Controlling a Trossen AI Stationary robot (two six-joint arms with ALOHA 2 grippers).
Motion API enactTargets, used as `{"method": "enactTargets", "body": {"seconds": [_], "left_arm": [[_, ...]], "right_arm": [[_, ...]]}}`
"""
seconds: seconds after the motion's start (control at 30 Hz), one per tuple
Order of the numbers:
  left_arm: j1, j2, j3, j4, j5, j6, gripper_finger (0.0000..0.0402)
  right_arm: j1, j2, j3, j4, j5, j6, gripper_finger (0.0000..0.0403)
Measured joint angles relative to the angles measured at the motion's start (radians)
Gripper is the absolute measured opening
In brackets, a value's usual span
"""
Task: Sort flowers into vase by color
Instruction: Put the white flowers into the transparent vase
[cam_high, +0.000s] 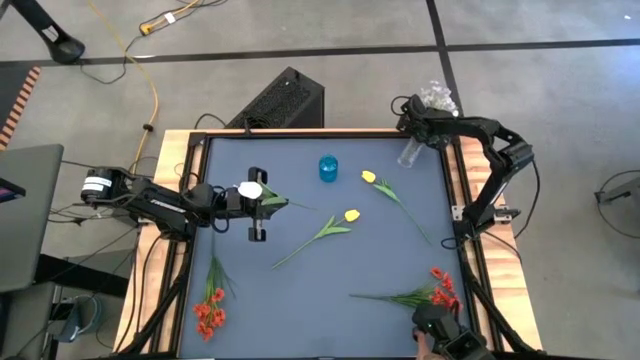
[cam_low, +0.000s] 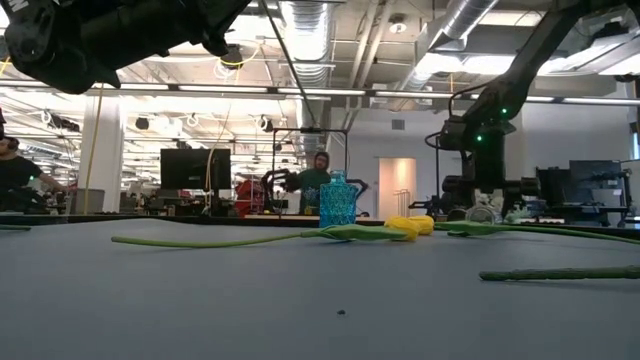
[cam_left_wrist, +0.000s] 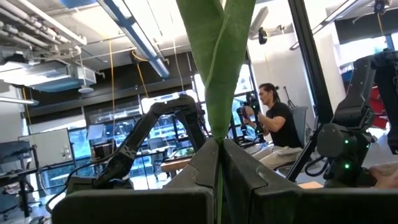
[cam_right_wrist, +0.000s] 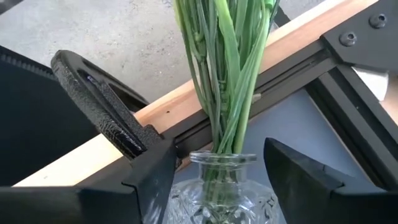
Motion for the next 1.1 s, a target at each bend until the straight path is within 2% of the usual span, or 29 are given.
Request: {"method": "enactTargets", "body": {"seconds": [0.1, 0.33, 0.57, 0.77, 0.9, 1.1], "left_arm": [[0.000, 0.000, 0.000, 0.000, 0.000, -0.001, 0.0000], [0.000, 0.000, 0.000, 0.002, 0.004, -0.006, 0.0000], [0.000, 0.000, 0.000, 0.002, 0.005, -0.006, 0.0000], [0.000, 0.000, 0.000, 0.002, 0.005, -0.006, 0.0000], [0.000, 0.000, 0.000, 0.005, 0.005, -0.006, 0.0000], [0.000, 0.000, 0.000, 0.006, 0.006, -0.006, 0.0000]], "right_arm": [[0.000, 0.000, 0.001, -0.006, -0.001, 0.002, 0.0241], [0.007, -0.004, 0.003, -0.026, 0.029, -0.001, 0.0141], [0.044, -0.002, 0.002, -0.042, 0.118, -0.011, 0.0079], [0.063, -0.002, 0.001, -0.054, 0.122, -0.024, 0.0021], [0.080, -0.002, 0.001, -0.057, 0.122, -0.026, 0.0019], [0.104, -0.002, 0.001, -0.056, 0.106, -0.030, 0.0076]]}}
